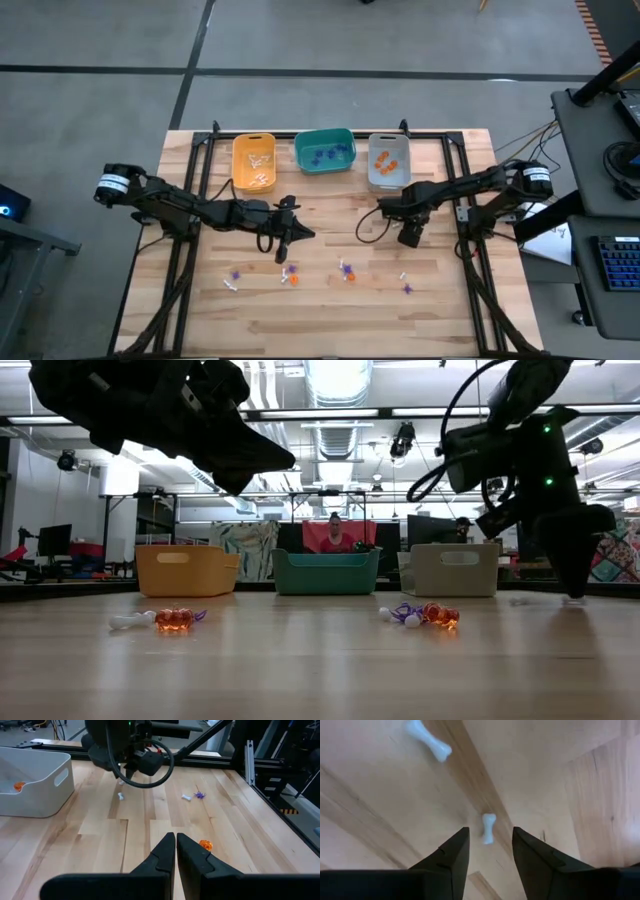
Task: Sort Halloween decoration
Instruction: Put the white bone toy into the yellow bin
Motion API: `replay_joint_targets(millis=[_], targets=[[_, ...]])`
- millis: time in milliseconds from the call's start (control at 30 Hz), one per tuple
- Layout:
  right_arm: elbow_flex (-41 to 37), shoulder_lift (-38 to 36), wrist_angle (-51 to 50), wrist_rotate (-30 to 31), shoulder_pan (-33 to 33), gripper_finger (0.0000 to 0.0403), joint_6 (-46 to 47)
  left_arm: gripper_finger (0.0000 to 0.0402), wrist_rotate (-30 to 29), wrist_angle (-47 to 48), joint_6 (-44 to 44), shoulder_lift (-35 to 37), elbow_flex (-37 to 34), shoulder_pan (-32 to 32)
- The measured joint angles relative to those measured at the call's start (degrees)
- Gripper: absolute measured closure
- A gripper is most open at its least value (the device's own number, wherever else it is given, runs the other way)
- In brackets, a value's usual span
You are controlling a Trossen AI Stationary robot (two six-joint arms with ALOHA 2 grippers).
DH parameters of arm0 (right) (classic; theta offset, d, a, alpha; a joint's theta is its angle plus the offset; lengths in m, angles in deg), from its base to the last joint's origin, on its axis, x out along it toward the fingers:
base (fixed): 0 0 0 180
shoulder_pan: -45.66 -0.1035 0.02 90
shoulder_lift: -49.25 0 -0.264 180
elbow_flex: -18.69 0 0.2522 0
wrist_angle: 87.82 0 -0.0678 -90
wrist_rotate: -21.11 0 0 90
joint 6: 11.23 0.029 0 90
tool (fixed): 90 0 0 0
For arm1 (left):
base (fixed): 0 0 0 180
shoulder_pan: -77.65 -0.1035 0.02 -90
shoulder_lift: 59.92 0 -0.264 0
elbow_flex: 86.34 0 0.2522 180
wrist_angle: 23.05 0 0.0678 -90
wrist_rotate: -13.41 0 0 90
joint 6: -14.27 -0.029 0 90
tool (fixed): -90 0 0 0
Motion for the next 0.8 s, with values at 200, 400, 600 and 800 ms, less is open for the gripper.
replay_joint_targets(millis=[200,400,600,800], targets=[[-2.71,-0.14,5.33,-0.12,0.04,0.0276,-0.21,0.0401,0.00,-0.12,-0.66,0.00,0.00,0.00],[-4.78,-0.26,7.31,-0.64,0.01,0.0336,0.41,0.0402,0.00,-0.27,-0.68,0.00,0.00,0.00],[-3.84,-0.68,6.47,-0.52,-0.01,0.0389,-0.08,0.0402,-0.13,3.02,-1.16,4.49,0.00,-0.20],[-0.81,-4.21,2.94,0.86,0.10,0.0394,0.46,0.0402,-12.07,26.43,-1.50,20.29,0.02,-0.57]])
